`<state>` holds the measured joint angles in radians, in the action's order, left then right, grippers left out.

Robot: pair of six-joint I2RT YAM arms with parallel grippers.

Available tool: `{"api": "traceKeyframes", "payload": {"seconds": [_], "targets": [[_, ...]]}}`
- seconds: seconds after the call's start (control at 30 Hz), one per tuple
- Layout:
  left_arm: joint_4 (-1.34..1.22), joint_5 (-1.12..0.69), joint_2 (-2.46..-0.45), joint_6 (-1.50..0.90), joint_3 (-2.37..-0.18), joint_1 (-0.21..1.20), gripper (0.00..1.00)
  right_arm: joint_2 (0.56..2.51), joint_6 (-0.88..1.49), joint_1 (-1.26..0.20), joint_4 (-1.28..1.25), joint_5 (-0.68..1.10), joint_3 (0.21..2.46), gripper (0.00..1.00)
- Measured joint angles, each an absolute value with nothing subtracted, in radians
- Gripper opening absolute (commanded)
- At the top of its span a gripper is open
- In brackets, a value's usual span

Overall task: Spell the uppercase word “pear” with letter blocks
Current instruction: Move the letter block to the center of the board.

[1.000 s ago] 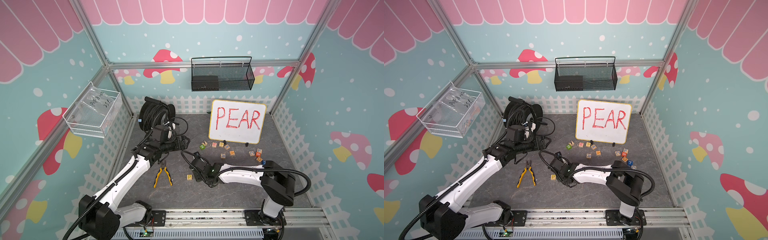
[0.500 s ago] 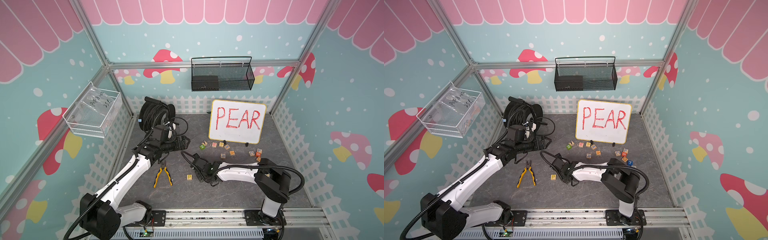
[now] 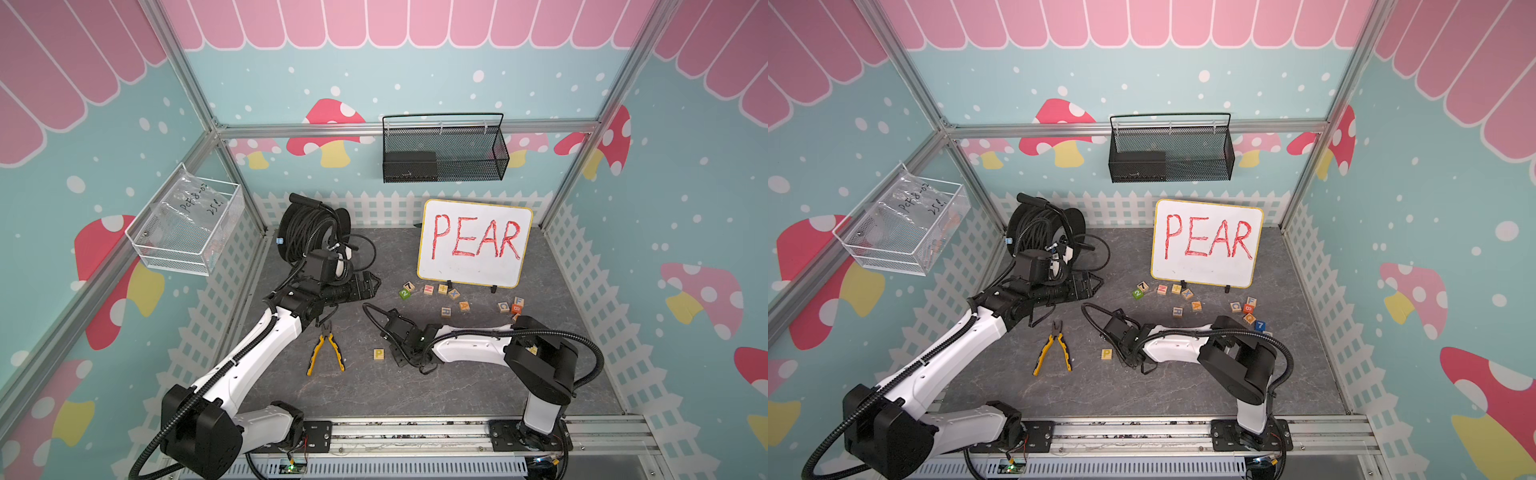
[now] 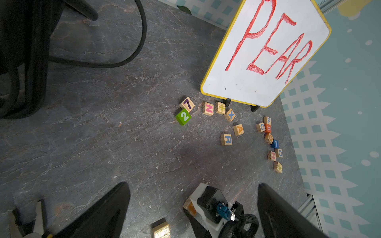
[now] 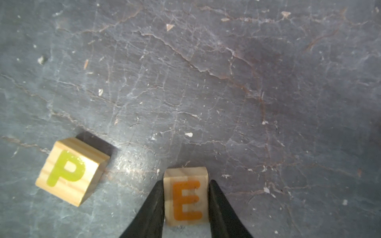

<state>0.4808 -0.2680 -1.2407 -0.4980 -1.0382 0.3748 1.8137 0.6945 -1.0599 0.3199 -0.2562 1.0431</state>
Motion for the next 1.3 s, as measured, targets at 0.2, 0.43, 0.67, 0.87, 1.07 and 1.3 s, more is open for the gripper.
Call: {"api": "traceKeyframes", "payload": {"seconds": [0.2, 0.43, 0.67, 0.87, 1.07, 1.3], "targets": [[0.481, -0.277, -1.241, -0.502, -1.039, 0.37, 0.99, 1.814, 0.846, -1.06, 0.318, -0.216, 1.048, 0.4], [0.48, -0.284, -1.24, -0.51, -1.038, 0.367, 0.99, 1.814, 1.0, -1.06, 0.287, -0.19, 1.047, 0.4], [0.48, -0.293, -1.239, -0.517, -1.039, 0.353, 0.99, 1.81, 1.064, -1.06, 0.263, -0.174, 1.039, 0.46], [0.48, -0.304, -1.238, -0.52, -1.038, 0.347, 0.98, 1.795, 1.081, -1.061, 0.245, -0.155, 1.022, 0.48], [0.478, -0.311, -1.238, -0.52, -1.038, 0.34, 0.98, 1.773, 1.047, -1.062, 0.264, -0.171, 1.013, 0.54], [0.474, -0.324, -1.238, -0.52, -1.038, 0.334, 0.98, 1.662, 0.713, -1.061, 0.231, -0.247, 0.985, 0.66]]}}
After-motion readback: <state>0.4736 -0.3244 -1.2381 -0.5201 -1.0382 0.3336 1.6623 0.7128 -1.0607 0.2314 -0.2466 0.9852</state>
